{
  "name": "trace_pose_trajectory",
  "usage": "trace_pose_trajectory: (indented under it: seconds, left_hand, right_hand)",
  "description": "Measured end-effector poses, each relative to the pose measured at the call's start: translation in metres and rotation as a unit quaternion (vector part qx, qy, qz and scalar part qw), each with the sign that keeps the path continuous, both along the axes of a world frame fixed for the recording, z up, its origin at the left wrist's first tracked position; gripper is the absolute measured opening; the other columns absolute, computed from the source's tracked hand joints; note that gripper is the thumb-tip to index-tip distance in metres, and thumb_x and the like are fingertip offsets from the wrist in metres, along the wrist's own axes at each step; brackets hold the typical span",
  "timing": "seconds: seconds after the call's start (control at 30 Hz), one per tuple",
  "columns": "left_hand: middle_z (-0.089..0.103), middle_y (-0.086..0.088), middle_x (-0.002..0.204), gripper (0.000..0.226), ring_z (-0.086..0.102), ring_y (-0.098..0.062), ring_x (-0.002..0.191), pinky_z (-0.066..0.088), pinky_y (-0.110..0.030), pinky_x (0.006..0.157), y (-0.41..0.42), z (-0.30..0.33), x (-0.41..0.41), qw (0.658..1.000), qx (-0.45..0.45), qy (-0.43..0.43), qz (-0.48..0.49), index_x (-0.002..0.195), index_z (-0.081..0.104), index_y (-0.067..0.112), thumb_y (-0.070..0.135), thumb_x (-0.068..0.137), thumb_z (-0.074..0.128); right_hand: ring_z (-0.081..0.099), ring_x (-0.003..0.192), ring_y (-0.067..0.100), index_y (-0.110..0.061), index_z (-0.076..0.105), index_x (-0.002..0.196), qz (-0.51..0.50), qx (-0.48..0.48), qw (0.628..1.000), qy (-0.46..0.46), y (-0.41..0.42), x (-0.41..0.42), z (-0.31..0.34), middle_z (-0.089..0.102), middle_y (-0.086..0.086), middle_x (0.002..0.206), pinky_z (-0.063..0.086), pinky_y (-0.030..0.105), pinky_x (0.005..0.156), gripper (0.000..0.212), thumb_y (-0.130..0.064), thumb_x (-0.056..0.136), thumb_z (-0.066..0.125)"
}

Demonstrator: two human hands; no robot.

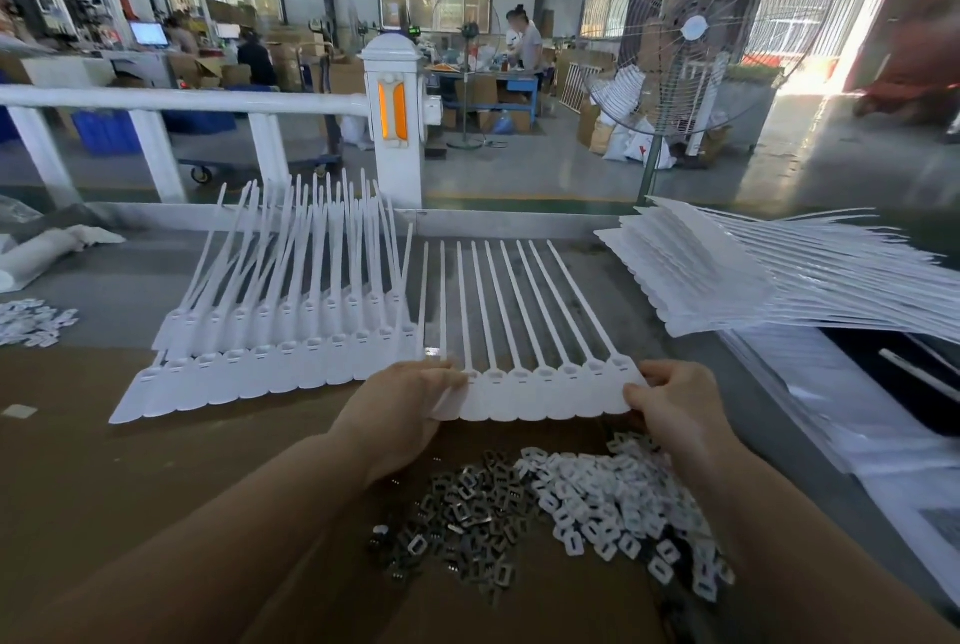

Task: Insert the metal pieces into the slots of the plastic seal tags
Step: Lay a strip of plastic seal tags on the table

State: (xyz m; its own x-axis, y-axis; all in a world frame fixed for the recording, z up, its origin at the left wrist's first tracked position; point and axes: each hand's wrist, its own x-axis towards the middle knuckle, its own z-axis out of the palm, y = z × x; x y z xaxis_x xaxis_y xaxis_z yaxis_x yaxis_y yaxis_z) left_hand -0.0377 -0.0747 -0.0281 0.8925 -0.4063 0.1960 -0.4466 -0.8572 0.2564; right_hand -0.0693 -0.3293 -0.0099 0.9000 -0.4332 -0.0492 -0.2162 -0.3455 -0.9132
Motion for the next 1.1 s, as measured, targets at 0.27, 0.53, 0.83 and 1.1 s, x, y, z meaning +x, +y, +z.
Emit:
trace_pose_trajectory:
  seconds: [0.27, 0.53, 0.83, 1.1]
  left_hand:
    - [0.041, 0.015, 0.145, 0.063, 0.035, -0.009, 0.134, 0.021, -0.04, 0.116, 0.005, 0.01, -0.003, 0.998, 0.007, 0.065, 0.02, 0.134, 0.047, 0.039, 0.006, 0.08, 0.056]
    - [0.038, 0.011, 0.146, 0.054, 0.034, -0.01, 0.133, 0.025, -0.026, 0.107, 0.012, 0.016, -0.005, 0.981, -0.075, 0.176, -0.02, 0.133, 0.05, 0.029, 0.014, 0.082, 0.06]
    - [0.025, 0.004, 0.155, 0.054, 0.02, -0.017, 0.143, 0.017, -0.034, 0.114, 0.011, 0.005, -0.004, 0.988, -0.021, 0.149, 0.023, 0.145, 0.029, 0.035, 0.041, 0.095, 0.049]
    - [0.021, 0.004, 0.156, 0.054, 0.01, -0.014, 0.145, 0.004, -0.033, 0.115, 0.01, 0.004, -0.004, 0.989, -0.004, 0.143, 0.02, 0.146, 0.025, 0.036, 0.041, 0.096, 0.047]
  right_hand:
    - [0.061, 0.083, 0.02, -0.014, 0.068, 0.098, 0.034, -0.202, 0.977, 0.052, -0.001, -0.007, 0.008, 0.064, -0.001, 0.082, 0.051, 0.038, 0.08, 0.017, -0.015, 0.081, 0.063]
    - [0.061, 0.093, 0.021, -0.015, 0.065, 0.108, 0.044, -0.249, 0.963, 0.092, 0.0, -0.009, 0.01, 0.068, 0.002, 0.099, 0.047, 0.042, 0.09, 0.029, -0.022, 0.08, 0.066]
    - [0.06, 0.099, 0.023, -0.012, 0.062, 0.11, 0.039, -0.279, 0.955, 0.092, 0.003, -0.005, 0.002, 0.066, 0.006, 0.107, 0.046, 0.041, 0.091, 0.033, -0.024, 0.08, 0.07]
    - [0.061, 0.089, 0.022, -0.008, 0.064, 0.104, 0.047, -0.274, 0.956, 0.094, -0.002, -0.002, -0.002, 0.067, 0.006, 0.095, 0.049, 0.032, 0.079, 0.035, -0.02, 0.073, 0.075]
